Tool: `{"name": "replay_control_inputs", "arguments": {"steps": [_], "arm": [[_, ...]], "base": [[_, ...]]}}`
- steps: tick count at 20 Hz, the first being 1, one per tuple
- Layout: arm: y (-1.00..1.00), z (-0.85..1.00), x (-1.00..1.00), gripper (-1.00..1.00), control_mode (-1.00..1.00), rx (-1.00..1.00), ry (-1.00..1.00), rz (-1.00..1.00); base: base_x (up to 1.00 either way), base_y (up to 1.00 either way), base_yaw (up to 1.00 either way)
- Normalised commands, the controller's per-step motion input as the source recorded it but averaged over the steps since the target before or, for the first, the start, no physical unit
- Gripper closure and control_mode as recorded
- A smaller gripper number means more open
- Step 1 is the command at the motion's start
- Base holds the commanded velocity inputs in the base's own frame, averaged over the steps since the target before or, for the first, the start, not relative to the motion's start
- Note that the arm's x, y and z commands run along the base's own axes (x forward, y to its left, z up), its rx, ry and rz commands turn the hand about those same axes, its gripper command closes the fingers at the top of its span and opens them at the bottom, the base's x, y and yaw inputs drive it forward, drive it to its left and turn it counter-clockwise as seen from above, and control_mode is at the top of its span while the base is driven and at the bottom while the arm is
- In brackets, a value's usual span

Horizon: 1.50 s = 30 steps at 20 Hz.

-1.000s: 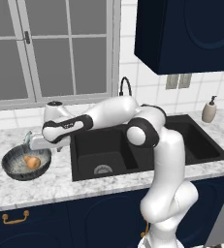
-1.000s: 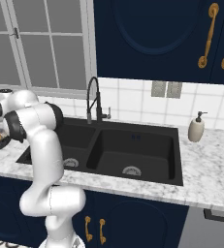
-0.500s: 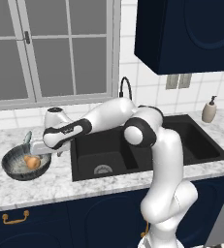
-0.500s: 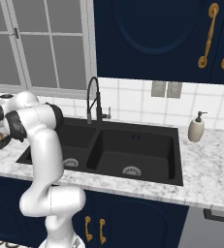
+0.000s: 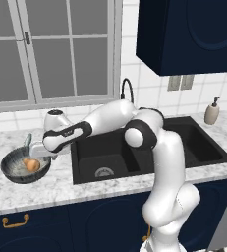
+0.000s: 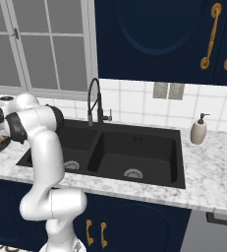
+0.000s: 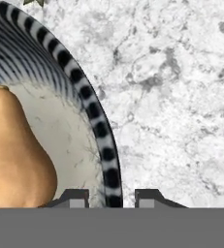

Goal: Pick the squash from the sink and place it in the bowl. Then pick the bowl and place it in the microwave. Then close the microwave door and press the start button.

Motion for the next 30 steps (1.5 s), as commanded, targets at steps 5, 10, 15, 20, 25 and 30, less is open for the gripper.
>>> {"name": "replay_control_inputs", "arguments": {"steps": [5,10,15,20,25,30], "arm": [[0.17,-0.06,-0.03,1.0,-1.0,-0.01,0.0,0.0],[-0.37,0.31,-0.19,1.0,-1.0,0.06,0.0,-0.14],[-0.56,0.49,-0.42,1.0,-1.0,0.08,0.0,-0.18],[-0.51,0.45,-0.49,1.0,-1.0,0.03,0.0,-0.3],[-0.4,0.56,-0.46,1.0,-1.0,0.0,0.0,-0.36],[-0.46,0.57,-0.55,1.0,-1.0,0.0,0.03,-0.32]], "base": [[0.0,0.0,0.0],[0.0,0.0,0.0],[0.0,0.0,0.0],[0.0,0.0,0.0],[0.0,0.0,0.0],[0.0,0.0,0.0]]}}
